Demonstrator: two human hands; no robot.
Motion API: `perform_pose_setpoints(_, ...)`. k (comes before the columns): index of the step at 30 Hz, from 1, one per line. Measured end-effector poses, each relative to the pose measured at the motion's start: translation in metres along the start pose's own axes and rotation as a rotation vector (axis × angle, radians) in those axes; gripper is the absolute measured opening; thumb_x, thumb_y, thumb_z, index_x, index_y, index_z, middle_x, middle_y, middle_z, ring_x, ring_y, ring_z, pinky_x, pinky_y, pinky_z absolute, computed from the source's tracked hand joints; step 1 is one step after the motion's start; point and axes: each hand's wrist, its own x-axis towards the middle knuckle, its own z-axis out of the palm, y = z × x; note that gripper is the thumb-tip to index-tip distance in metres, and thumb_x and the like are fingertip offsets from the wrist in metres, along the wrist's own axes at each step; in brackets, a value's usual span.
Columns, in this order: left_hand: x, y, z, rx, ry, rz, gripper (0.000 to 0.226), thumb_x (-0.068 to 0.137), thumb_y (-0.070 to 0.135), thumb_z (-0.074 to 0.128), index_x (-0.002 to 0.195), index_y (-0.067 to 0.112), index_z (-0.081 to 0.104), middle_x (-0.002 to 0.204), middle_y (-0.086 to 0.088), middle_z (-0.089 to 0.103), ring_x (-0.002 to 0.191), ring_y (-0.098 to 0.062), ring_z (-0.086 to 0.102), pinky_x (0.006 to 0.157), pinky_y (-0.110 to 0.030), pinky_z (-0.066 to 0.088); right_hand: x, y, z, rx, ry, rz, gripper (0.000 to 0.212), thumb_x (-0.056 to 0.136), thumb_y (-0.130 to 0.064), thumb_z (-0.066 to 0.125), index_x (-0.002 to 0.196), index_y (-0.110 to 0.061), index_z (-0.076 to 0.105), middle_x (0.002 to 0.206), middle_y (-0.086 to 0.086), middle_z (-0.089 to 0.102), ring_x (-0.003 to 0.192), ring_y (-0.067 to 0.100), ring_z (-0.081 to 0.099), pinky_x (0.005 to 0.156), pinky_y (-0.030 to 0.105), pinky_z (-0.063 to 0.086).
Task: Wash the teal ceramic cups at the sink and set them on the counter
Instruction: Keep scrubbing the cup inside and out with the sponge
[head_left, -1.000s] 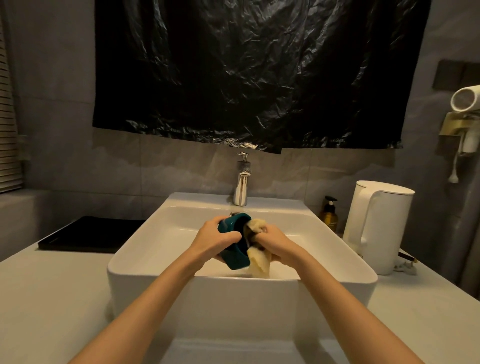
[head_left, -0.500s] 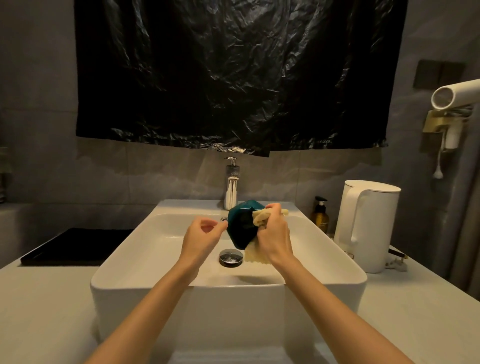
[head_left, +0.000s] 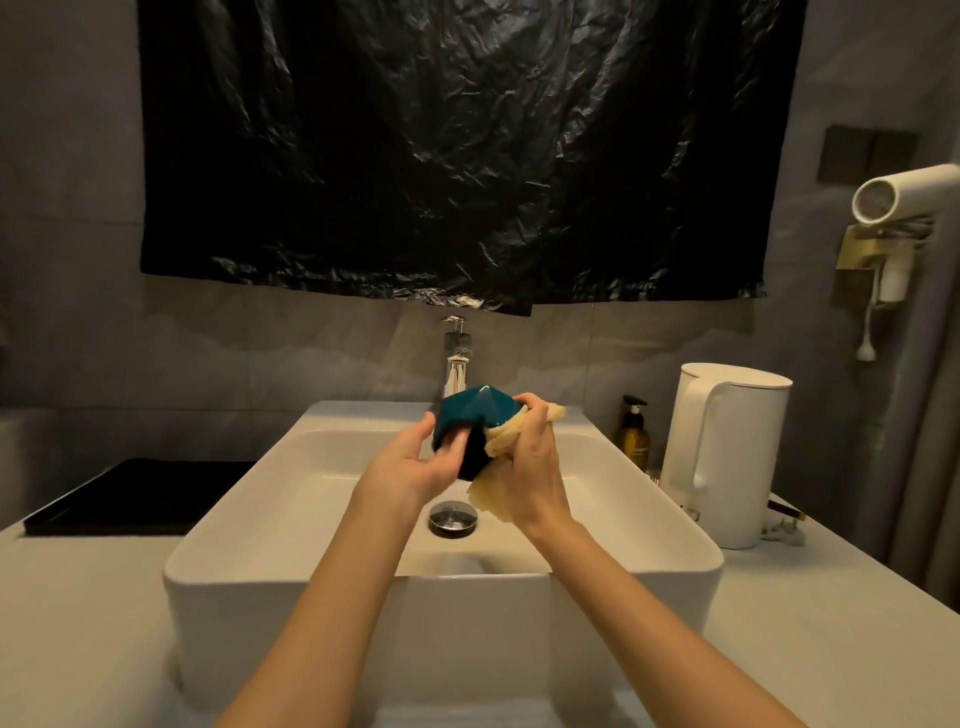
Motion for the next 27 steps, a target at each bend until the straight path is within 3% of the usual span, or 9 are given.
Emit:
perform_pose_setpoints(2, -0.002, -0.004, 0.004, 0.291, 0.126, 0.209, 0.027, 0.093, 0.045, 0.048, 0.119, 0.041, 0.038, 0.138, 0.005, 0.048, 0.133, -0.028, 0.038, 0.117, -0.035, 0.01, -0.002, -0.006, 0.0, 0.004, -0.053, -0.048, 0.078, 0.075, -0.076, 0.02, 0.13, -0.021, 0.026, 0.124, 0.01, 0.046, 0.107, 0.023, 0.051, 0.089, 0.038, 0.053)
perform_pose_setpoints(4, 0.007, 0.002, 0.001, 0.005, 0.066, 0.094, 0.034, 0.094, 0.038, 0.051, 0.127, 0.031, 0.046, 0.133, 0.001, 0.053, 0.129, -0.024, 0.045, 0.115, -0.032, 0.023, -0.002, -0.009, 0.002, 0.141, -0.153, 0.022, 0.09, 0.07, -0.088, 0.017, 0.133, -0.025, 0.023, 0.127, 0.008, 0.044, 0.11, 0.021, 0.049, 0.092, 0.035, 0.05)
perform_pose_setpoints(5, 0.005, 0.005, -0.001, -0.135, -0.032, 0.024, 0.039, 0.095, 0.03, 0.053, 0.131, 0.019, 0.048, 0.13, -0.004, 0.056, 0.126, -0.022, 0.049, 0.111, -0.031, 0.031, -0.003, -0.012, 0.002, 0.2, -0.208, 0.07, 0.078, 0.08, -0.081, 0.024, 0.136, -0.028, 0.018, 0.129, 0.005, 0.042, 0.109, 0.017, 0.049, 0.09, 0.027, 0.048)
perform_pose_setpoints(7, 0.006, 0.013, -0.001, -0.292, -0.098, -0.041, 0.039, 0.095, 0.016, 0.053, 0.132, 0.004, 0.047, 0.129, -0.01, 0.057, 0.125, -0.022, 0.051, 0.107, -0.027, 0.036, -0.004, -0.009, 0.003, 0.201, -0.346, 0.112, 0.062, 0.097, -0.039, 0.044, 0.145, -0.027, 0.006, 0.13, -0.001, 0.036, 0.108, 0.011, 0.046, 0.089, 0.017, 0.04)
perform_pose_setpoints(10, 0.012, 0.018, -0.003, -0.089, -0.121, 0.104, 0.038, 0.096, 0.009, 0.05, 0.132, -0.001, 0.046, 0.133, -0.013, 0.054, 0.126, -0.022, 0.05, 0.101, -0.024, 0.037, -0.007, -0.009, 0.002, 0.266, -0.514, 0.136, 0.055, 0.101, -0.02, 0.04, 0.147, -0.032, 0.012, 0.124, -0.002, 0.044, 0.108, 0.014, 0.048, 0.096, 0.024, 0.037)
perform_pose_setpoints(13, 0.027, 0.029, -0.013, 0.114, -0.129, 0.208, 0.041, 0.093, 0.008, 0.054, 0.132, -0.001, 0.044, 0.132, -0.02, 0.053, 0.122, -0.028, 0.053, 0.088, -0.036, 0.045, -0.007, -0.013, -0.003, 0.168, -0.516, 0.069, 0.037, 0.105, -0.022, 0.026, 0.142, -0.024, 0.029, 0.109, -0.005, 0.051, 0.109, 0.016, 0.052, 0.092, 0.022, 0.041)
perform_pose_setpoints(16, 0.037, 0.037, -0.023, 0.313, -0.115, 0.28, 0.041, 0.09, 0.006, 0.057, 0.129, -0.003, 0.047, 0.127, -0.02, 0.056, 0.112, -0.028, 0.056, 0.082, -0.037, 0.049, -0.002, -0.002, -0.003, 0.193, -0.449, 0.25, 0.05, 0.099, -0.01, 0.038, 0.137, -0.027, 0.01, 0.107, 0.003, 0.051, 0.095, 0.016, 0.054, 0.086, 0.026, 0.047)
perform_pose_setpoints(22, 0.04, 0.026, -0.031, 0.675, -0.151, 0.344, 0.025, 0.089, 0.008, 0.06, 0.113, 0.0, 0.056, 0.109, -0.015, 0.064, 0.107, -0.026, 0.059, 0.082, -0.03, 0.05, 0.007, 0.005, 0.003, 0.205, -0.314, 0.376, 0.034, 0.085, -0.008, 0.062, 0.103, -0.021, 0.037, 0.097, 0.007, 0.05, 0.077, 0.018, 0.057, 0.054, 0.019, 0.051)
perform_pose_setpoints(27, 0.04, 0.012, -0.03, 0.829, -0.148, 0.422, 0.029, 0.089, 0.014, 0.061, 0.115, 0.002, 0.056, 0.102, -0.009, 0.066, 0.099, -0.023, 0.062, 0.076, -0.026, 0.052, 0.008, -0.003, 0.001, 0.329, -0.281, 0.314, 0.031, 0.076, -0.001, 0.063, 0.1, -0.017, 0.05, 0.11, 0.008, 0.046, 0.096, 0.022, 0.056, 0.075, 0.026, 0.056)
